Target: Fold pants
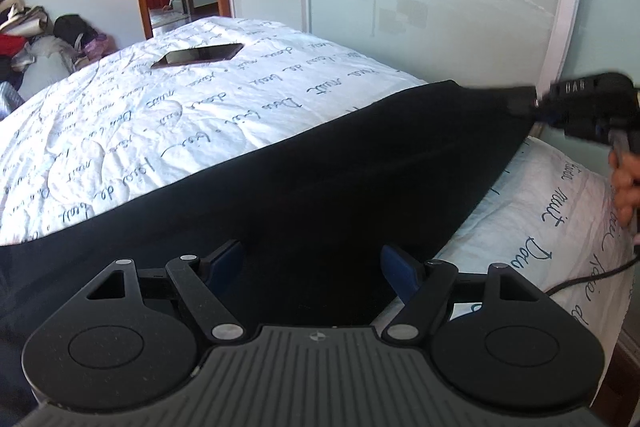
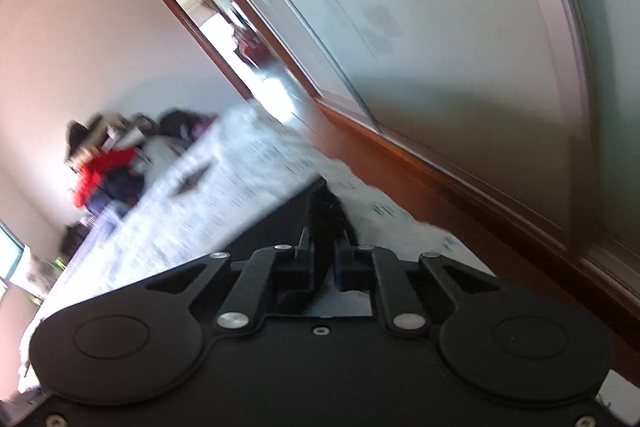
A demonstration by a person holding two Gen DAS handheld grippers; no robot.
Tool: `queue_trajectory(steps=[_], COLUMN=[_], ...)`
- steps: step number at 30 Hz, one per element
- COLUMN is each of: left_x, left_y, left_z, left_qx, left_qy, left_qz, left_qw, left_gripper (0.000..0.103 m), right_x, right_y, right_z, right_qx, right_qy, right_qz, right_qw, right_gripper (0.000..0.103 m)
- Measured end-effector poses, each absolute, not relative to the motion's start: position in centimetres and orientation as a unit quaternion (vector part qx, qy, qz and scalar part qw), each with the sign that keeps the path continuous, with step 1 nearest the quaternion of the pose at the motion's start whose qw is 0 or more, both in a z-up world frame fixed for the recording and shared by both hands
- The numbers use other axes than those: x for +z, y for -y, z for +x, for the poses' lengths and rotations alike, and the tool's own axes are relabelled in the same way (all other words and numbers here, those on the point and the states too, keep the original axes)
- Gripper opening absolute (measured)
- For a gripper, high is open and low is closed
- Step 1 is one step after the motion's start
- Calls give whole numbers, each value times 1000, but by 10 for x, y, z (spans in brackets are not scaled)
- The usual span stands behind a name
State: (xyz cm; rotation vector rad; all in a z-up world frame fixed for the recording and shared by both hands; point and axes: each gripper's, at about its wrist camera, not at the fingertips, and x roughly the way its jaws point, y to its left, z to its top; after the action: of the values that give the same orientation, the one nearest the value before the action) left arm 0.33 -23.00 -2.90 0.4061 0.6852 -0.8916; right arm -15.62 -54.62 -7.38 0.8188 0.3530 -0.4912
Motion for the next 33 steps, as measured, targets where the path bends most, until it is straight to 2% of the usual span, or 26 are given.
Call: queue_trajectory(steps=[2, 4, 5, 6, 7, 10, 14, 17, 19, 20, 21, 23, 25, 26, 27, 28, 29, 33], left_x=[-29, -27, -26, -24, -22, -18, -14, -10, -12, -16, -21, -36, -43, -44, -41, -36, -30, -8], left_y=[226, 220, 214, 208, 202, 182, 164, 158, 162, 165, 170, 183, 194, 197, 199, 197, 194, 160], left_z=[4, 3, 2, 2, 3, 6, 19, 38, 57, 68, 81, 106, 128, 138, 145, 148, 147, 119], left_qx=[-416, -415, -414, -410, -404, -373, -338, -321, -315, -317, -314, -292, -287, -280, -274, -275, -277, -257], left_qy=[-328, -328, -324, -319, -315, -300, -304, -318, -340, -351, -363, -386, -387, -391, -397, -400, -398, -362], left_qz=[189, 192, 194, 196, 198, 202, 193, 185, 186, 186, 188, 203, 193, 183, 170, 155, 144, 131], left_qw=[827, 827, 829, 831, 836, 854, 870, 873, 866, 861, 857, 851, 854, 857, 859, 860, 863, 886], left_gripper=[79, 79, 79, 80, 81, 85, 85, 85, 85, 85, 85, 86, 92, 92, 89, 81, 80, 83], right_x=[-75, -75, -73, -69, -62, -29, -10, -16, -29, -38, -47, -52, -47, -47, -49, -47, -42, -28], right_y=[549, 548, 546, 546, 542, 506, 432, 392, 381, 379, 379, 380, 386, 384, 385, 388, 387, 371], right_z=[-155, -150, -152, -157, -162, -149, -77, -20, 16, 32, 48, 64, 80, 79, 85, 84, 80, 58], right_qx=[-233, -239, -251, -274, -307, -308, -126, -23, 25, 38, 45, 46, 29, 20, 18, 17, 19, 52], right_qy=[-171, -197, -195, -191, -180, -174, -245, -293, -336, -362, -385, -385, -381, -380, -380, -378, -370, -349], right_qz=[396, 379, 376, 370, 348, 204, 46, -20, -42, -51, -59, -60, -50, -52, -43, -28, -22, -44], right_qw=[872, 872, 870, 867, 867, 913, 960, 956, 941, 930, 920, 920, 923, 923, 924, 925, 928, 935], right_gripper=[8, 14, 28, 48, 52, 51, 49, 35, 30, 20, 18, 17, 17, 17, 17, 17, 17, 17])
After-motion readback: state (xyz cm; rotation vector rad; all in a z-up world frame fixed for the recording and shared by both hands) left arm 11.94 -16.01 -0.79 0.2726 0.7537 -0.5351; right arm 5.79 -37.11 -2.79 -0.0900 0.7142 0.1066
